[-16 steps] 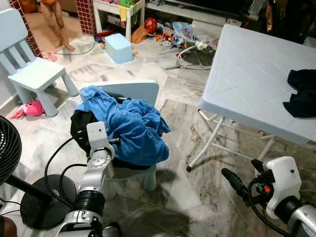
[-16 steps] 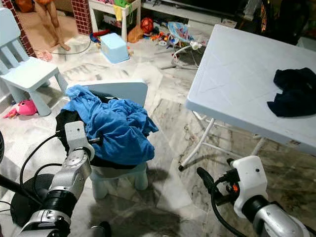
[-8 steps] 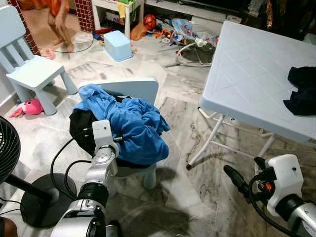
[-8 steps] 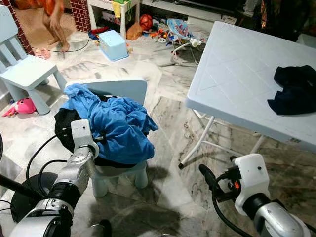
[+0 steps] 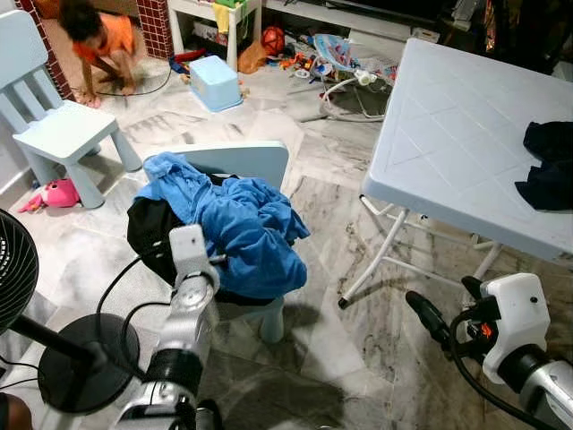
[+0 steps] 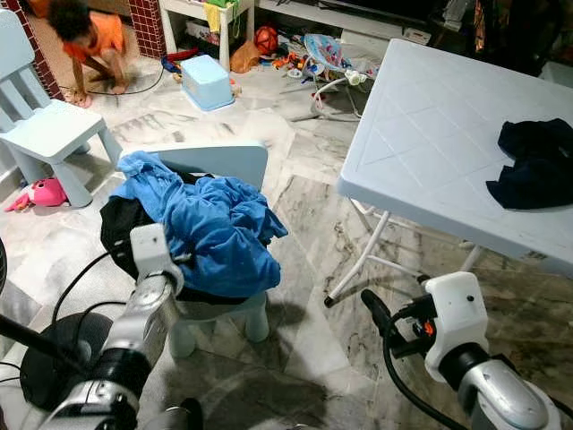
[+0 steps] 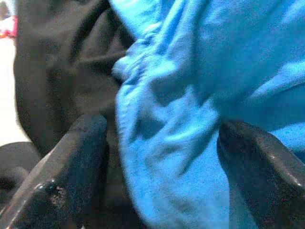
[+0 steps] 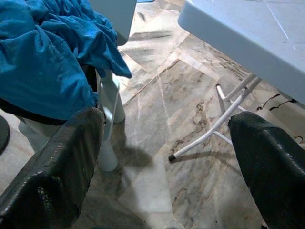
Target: Hang hanger
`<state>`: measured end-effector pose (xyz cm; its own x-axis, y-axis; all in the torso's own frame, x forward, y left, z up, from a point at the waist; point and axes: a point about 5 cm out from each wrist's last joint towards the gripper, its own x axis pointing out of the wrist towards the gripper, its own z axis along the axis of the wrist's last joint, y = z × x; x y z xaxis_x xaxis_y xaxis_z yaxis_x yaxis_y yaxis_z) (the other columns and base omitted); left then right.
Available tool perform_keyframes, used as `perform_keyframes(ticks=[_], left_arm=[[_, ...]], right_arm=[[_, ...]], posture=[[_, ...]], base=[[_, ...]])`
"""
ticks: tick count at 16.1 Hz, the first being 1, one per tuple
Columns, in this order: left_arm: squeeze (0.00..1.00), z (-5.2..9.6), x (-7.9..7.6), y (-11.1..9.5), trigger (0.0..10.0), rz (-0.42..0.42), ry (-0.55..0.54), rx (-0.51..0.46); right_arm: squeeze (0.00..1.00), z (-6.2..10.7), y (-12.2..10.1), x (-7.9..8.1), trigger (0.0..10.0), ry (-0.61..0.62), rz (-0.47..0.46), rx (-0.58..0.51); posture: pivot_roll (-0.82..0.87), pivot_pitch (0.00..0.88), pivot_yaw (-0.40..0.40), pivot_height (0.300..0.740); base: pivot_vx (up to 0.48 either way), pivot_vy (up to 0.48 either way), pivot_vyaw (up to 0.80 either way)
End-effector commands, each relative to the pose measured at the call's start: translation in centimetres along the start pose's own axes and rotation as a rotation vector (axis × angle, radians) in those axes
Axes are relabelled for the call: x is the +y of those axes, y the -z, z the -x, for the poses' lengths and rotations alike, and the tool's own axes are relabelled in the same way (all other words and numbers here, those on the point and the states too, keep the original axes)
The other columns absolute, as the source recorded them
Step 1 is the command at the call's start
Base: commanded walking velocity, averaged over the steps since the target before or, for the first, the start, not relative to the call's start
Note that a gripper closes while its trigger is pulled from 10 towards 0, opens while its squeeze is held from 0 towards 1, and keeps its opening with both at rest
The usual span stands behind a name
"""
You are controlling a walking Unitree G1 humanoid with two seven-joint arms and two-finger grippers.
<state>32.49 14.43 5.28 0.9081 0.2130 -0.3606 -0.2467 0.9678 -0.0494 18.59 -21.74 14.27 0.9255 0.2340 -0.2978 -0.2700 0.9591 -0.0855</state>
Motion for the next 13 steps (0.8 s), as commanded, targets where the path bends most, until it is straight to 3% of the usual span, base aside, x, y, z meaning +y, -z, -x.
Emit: perform_keyframes(ticks=[1, 4, 5, 6, 9, 10, 12, 13], left_arm=[[1.0, 0.2, -0.1, -0.3, 10.0, -0.016, -0.012, -0.027], [1.0, 0.1, 0.8, -0.5, 10.0, -0.01, -0.045, -0.049], [0.95, -0.1, 1.1, -0.4, 10.0, -0.002, -0.045, -0.041], [0.0, -0.3, 1.0, -0.5, 10.0, -0.005, -0.035, -0.044], [0.0, -0.8, 0.7, -0.6, 10.0, 0.007, -0.009, -0.015], [0.0, -1.0, 0.6, -0.8, 9.0, 0.01, -0.005, -0.016], [0.0, -1.2, 0.4, -1.1, 8.7, 0.01, 0.01, -0.022], [0.0, -1.4, 0.2, -1.3, 10.0, 0.002, 0.021, -0.021]], right_arm=[[0.0, 0.0, 0.1, -0.2, 10.0, 0.016, 0.006, 0.003], [0.0, -0.1, 0.1, -0.3, 10.0, 0.021, 0.007, -0.001], [0.0, -0.1, 0.2, -0.2, 10.0, 0.022, 0.006, -0.002], [0.0, -0.1, 0.2, -0.2, 10.0, 0.022, 0.006, -0.003], [0.0, 0.1, 0.3, -0.2, 10.0, 0.026, 0.007, -0.002], [0.0, 0.3, 0.3, -0.2, 10.0, 0.029, 0.007, -0.001], [0.0, 0.4, 0.4, -0.3, 10.0, 0.033, 0.007, -0.001], [0.0, 0.4, 0.4, -0.2, 10.0, 0.034, 0.007, 0.001]], posture=[[-0.28, 0.115, -0.102, 0.74], [-0.28, 0.111, -0.098, 0.74], [-0.28, 0.111, -0.098, 0.74], [-0.29, 0.112, -0.096, 0.74], [-0.29, 0.111, -0.093, 0.74], [-0.3, 0.112, -0.091, 0.74], [-0.3, 0.115, -0.089, 0.74], [-0.3, 0.116, -0.09, 0.74]], base=[[0.0, 0.0, 0.0], [0.0, 0.0, 0.0], [0.0, 0.0, 0.0], [0.0, 0.0, 0.0], [0.0, 0.0, 0.0], [0.0, 0.0, 0.0], [0.0, 0.0, 0.0], [0.0, 0.0, 0.0]])
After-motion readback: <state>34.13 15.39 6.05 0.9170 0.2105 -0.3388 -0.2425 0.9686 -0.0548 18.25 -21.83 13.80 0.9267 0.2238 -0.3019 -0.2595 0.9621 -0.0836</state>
